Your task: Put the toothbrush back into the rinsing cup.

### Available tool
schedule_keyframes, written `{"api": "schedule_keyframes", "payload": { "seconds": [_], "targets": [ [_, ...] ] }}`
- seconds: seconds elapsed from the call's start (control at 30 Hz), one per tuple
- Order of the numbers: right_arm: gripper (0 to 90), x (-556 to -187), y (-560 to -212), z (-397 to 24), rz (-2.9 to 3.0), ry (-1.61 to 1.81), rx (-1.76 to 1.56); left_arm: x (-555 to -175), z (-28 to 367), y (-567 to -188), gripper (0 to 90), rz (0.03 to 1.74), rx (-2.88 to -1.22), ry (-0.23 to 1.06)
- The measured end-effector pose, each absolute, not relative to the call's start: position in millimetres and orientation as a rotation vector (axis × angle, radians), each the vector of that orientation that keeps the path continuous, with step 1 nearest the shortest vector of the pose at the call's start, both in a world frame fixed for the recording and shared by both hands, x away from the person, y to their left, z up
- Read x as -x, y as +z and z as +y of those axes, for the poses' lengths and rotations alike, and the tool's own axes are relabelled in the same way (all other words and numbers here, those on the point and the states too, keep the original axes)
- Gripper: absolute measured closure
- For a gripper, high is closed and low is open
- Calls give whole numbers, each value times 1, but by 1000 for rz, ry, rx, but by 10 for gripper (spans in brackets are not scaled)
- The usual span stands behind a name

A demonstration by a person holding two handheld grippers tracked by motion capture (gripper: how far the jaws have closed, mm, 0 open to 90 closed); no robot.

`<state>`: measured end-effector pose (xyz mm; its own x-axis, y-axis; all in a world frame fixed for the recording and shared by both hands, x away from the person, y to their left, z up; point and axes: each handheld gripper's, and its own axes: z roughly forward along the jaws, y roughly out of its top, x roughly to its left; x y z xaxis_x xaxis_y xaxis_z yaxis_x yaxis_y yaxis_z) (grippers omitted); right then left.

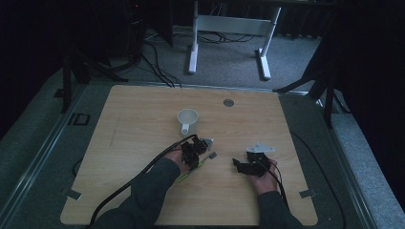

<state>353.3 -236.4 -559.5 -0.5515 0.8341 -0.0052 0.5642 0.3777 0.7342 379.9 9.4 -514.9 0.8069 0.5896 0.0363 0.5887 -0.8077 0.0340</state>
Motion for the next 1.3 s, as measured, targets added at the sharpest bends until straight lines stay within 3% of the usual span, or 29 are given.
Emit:
{"api": "schedule_keyframes", "payload": {
  "seconds": [0.27, 0.87, 1.3],
  "targets": [
    [279, -353, -559, -237, 2268, 986, -1214, -378, 14, -497, 703, 996, -2863, 40],
    [279, -353, -559, -236, 2268, 987, -1215, -380, -5, -516, 714, 1000, -2884, 0],
    [279, -353, -559, -236, 2268, 988, -1215, -379, -5, -516, 828, 986, -2889, 52]
  ]
}}
